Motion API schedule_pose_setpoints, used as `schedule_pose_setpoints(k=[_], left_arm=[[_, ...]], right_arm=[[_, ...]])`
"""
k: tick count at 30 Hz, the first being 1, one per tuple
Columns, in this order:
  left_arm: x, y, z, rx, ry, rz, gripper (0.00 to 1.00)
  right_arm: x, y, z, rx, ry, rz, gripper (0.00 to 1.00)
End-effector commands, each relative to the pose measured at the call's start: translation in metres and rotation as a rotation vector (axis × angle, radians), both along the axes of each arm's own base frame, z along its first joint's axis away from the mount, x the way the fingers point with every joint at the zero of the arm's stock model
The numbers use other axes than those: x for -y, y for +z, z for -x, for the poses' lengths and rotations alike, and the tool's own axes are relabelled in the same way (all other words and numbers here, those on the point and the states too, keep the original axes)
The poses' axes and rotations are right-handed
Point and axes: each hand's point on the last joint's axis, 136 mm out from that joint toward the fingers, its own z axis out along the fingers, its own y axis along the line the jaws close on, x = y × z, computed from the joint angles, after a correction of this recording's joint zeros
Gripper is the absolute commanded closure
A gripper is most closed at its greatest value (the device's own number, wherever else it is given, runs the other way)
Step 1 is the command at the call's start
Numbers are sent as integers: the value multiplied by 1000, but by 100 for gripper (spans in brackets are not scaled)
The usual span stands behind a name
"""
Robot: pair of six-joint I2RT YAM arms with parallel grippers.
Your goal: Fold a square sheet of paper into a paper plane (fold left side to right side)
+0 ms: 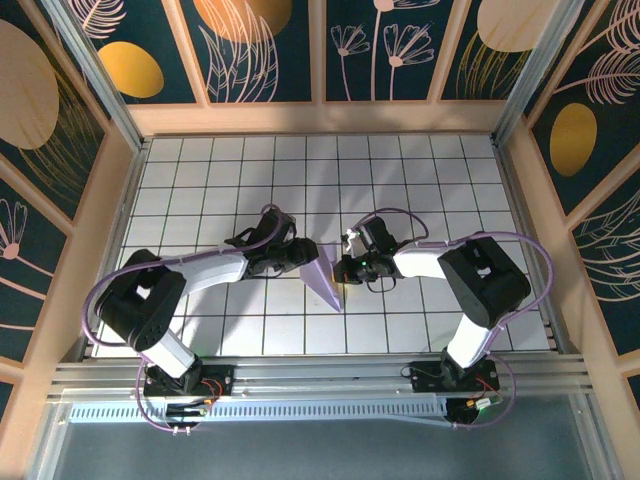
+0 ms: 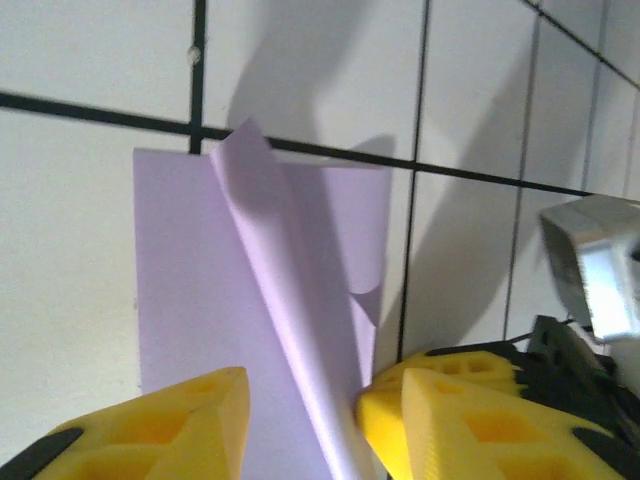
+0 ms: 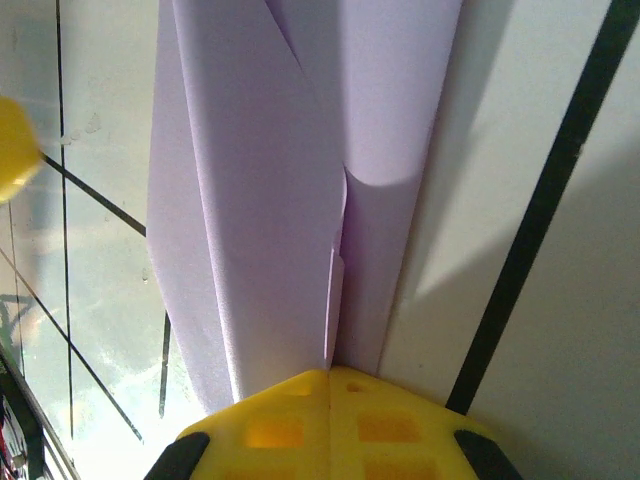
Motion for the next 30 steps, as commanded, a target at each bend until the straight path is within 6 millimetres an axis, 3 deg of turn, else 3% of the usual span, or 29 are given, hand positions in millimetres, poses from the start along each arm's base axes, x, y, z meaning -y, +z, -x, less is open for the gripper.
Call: schedule_pose_setpoints(k=[1, 7, 14, 23, 30], left_arm=[[6, 9, -1, 18, -26, 27, 65], [34, 2, 5, -30, -123, 148, 85], [45, -16, 4, -71, -157, 159, 91], [28, -49, 11, -128, -136, 41, 90], [17, -62, 15, -152, -105, -6, 90]], right_arm=[[28, -40, 18, -73, -17, 178, 100], [28, -42, 18, -78, -17, 186, 100], [30, -44, 19, -81, -14, 202, 100], [32, -47, 20, -81, -13, 226, 100], [34, -49, 22, -84, -7, 237, 100]])
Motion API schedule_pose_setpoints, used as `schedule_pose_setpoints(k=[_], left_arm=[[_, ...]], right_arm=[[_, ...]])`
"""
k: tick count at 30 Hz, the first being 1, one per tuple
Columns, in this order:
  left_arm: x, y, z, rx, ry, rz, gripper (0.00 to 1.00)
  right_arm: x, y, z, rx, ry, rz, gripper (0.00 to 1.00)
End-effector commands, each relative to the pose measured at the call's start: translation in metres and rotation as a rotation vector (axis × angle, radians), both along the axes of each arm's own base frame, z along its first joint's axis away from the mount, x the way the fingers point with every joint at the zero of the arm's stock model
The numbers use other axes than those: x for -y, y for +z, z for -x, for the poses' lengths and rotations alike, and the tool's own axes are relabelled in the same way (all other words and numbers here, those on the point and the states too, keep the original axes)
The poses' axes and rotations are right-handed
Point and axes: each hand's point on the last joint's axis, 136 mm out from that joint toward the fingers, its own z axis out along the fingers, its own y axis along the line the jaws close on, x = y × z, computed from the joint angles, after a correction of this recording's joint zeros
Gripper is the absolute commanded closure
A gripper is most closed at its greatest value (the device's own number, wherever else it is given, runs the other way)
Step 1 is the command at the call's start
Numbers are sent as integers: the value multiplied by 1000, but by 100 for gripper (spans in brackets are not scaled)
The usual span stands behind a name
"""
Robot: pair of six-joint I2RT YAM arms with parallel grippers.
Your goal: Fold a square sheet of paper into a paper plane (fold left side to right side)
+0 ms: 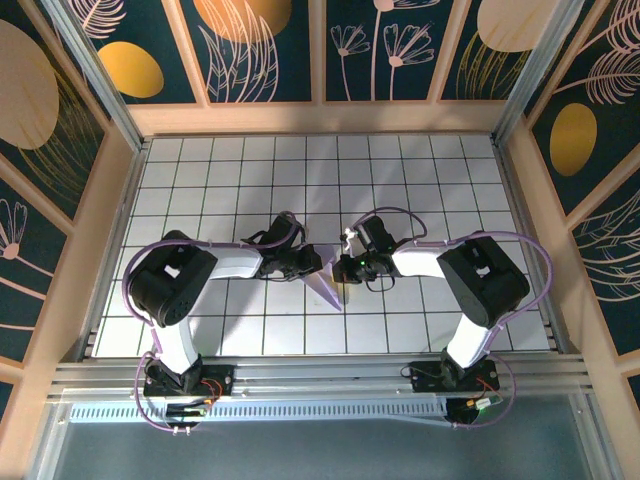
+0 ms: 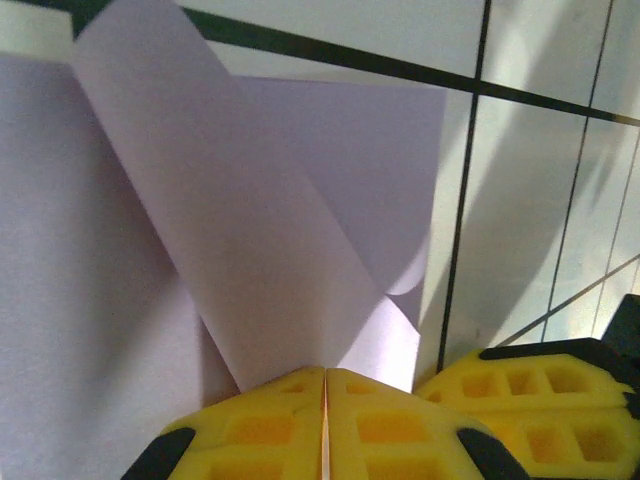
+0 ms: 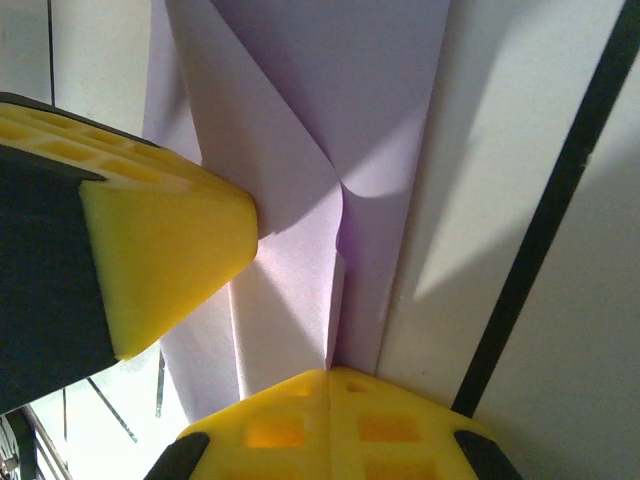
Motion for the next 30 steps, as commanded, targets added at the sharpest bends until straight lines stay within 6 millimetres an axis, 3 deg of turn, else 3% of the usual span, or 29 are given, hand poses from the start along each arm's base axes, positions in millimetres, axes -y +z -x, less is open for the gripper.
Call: schedule_pose_setpoints(k=[1, 14, 26, 30], left_arm=[[-9, -13, 5, -19, 10, -57, 90], [-21, -29, 13, -49, 37, -96, 90], [-28, -35, 17, -65, 48, -130, 92], [-29, -36, 17, -65, 49, -134, 92]], right_arm=[[35, -48, 22, -82, -14, 217, 100], [30, -43, 21, -75, -6, 188, 100], [8, -10, 5, -37, -10, 59, 100], [3, 2, 1, -22, -15, 24, 94]])
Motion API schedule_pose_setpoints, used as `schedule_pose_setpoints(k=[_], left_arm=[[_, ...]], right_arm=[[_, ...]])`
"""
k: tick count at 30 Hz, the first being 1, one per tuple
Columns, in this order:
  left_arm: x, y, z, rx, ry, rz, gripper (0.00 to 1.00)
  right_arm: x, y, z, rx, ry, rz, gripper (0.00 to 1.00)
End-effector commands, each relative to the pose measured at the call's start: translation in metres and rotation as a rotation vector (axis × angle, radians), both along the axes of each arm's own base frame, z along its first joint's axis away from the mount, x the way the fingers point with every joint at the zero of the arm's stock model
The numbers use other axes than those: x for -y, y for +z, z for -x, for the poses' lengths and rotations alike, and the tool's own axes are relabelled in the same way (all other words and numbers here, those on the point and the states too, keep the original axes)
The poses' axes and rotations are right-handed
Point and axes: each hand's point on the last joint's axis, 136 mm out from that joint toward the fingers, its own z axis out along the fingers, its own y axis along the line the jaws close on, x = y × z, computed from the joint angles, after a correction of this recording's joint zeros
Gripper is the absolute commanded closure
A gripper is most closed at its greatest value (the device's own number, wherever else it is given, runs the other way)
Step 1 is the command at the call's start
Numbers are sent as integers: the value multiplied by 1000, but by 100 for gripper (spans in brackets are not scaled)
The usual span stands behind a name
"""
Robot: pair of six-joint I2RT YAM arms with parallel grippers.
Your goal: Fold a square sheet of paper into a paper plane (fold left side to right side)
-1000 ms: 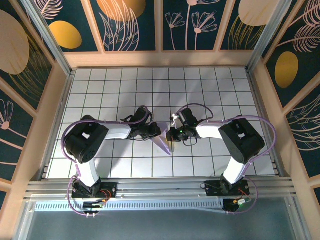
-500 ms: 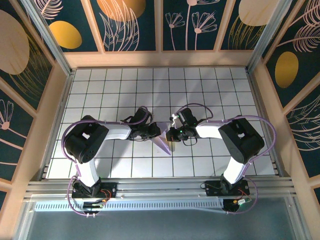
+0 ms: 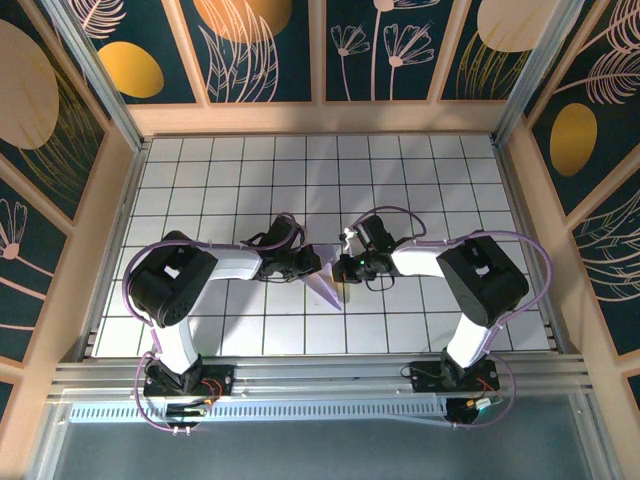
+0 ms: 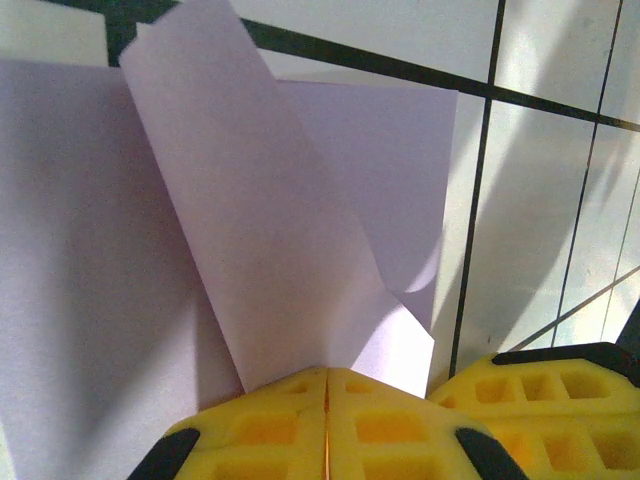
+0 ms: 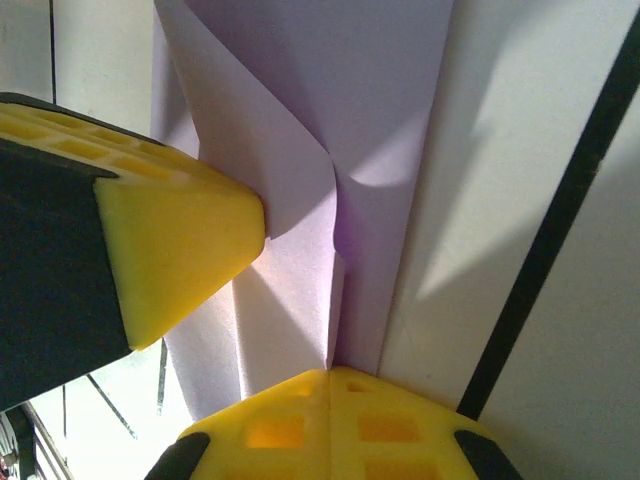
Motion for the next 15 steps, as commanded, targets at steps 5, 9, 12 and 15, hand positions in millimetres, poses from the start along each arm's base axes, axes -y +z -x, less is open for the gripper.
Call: schedule_pose_setpoints(k=[5, 9, 12, 15], left_arm=[[-26, -34, 18, -82, 36, -129, 92], [-26, -34, 18, -83, 36, -133, 92], [-27, -35, 18, -83, 37, -136, 93], [-27, -34, 18, -83, 39, -136, 93]], right_arm=[[4, 12, -4, -4, -37, 5, 86], [5, 23, -9, 16, -45, 0, 80], [9, 32, -11, 32, -52, 4, 74], [13, 42, -12, 47, -60, 1, 71]])
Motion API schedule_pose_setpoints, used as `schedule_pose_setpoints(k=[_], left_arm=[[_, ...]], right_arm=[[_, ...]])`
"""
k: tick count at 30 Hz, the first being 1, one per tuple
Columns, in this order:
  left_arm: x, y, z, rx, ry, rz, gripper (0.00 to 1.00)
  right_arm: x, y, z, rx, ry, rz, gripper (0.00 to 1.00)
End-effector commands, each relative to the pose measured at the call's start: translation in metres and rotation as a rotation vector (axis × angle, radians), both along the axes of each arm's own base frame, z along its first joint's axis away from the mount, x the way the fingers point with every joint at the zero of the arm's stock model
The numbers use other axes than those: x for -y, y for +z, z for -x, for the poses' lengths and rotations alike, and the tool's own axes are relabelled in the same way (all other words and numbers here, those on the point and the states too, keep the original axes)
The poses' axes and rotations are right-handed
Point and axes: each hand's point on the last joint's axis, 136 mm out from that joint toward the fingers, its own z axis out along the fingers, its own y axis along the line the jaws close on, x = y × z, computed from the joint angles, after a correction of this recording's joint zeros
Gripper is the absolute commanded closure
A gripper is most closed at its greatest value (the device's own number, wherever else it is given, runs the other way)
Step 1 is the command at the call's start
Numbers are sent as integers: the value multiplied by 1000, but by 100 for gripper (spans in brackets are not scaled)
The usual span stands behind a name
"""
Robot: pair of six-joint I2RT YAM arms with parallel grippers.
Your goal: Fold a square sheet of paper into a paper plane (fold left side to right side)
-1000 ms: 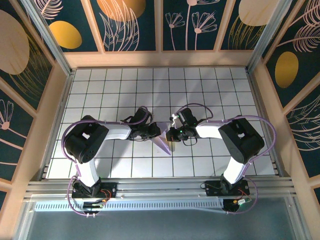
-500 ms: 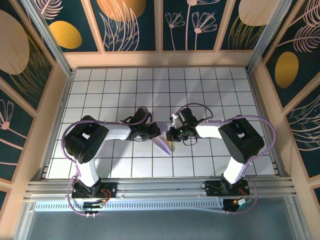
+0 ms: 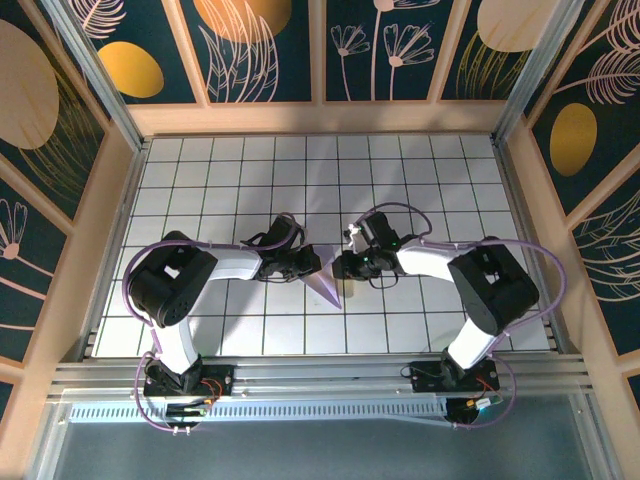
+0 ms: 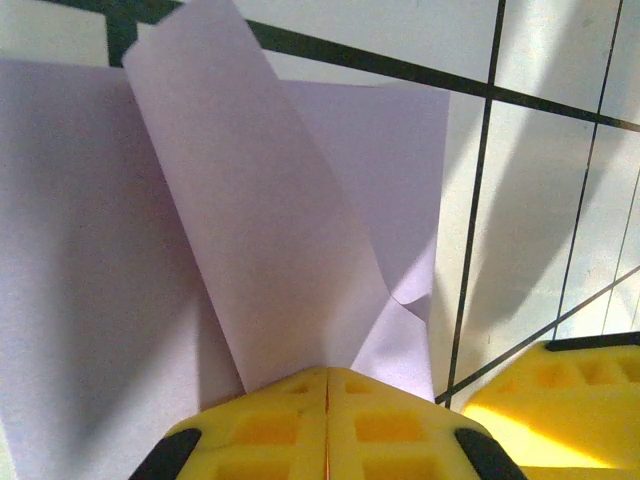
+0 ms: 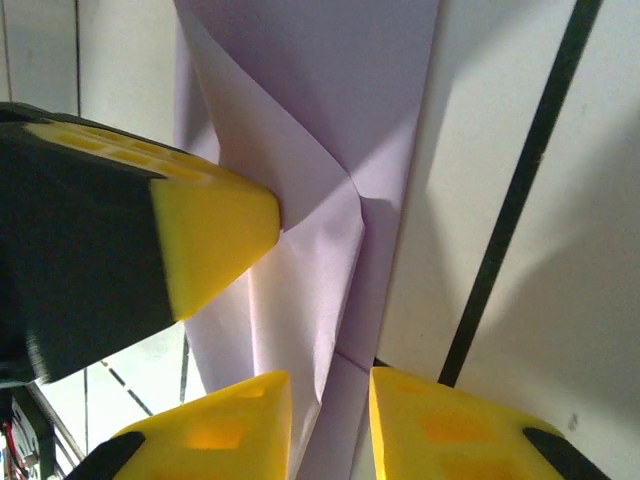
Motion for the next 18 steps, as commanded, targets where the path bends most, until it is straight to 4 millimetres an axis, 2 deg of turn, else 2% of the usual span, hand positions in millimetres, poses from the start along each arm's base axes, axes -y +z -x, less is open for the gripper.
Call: schedule_pose_setpoints(k=[1, 2, 6, 10, 14, 18], left_arm=[[-27, -34, 18, -83, 38, -138, 93], [-27, -34, 17, -82, 37, -137, 93], [-27, -32, 17, -79, 37, -138, 93], [-27, -32, 16, -77, 37, -143, 93], [-27, -32, 16, -76, 38, -143, 93], [-27, -32, 16, -75, 37, -143, 93]], right_arm=[[4, 26, -7, 43, -15, -11, 71], [4, 30, -4, 44, -8, -17, 71], [0, 40, 16, -9, 44, -74, 88], [-9, 36, 42, -88, 99, -119, 100], [-19, 33, 57, -126, 123, -162, 100], [-24, 27, 60, -139, 128, -164, 100]])
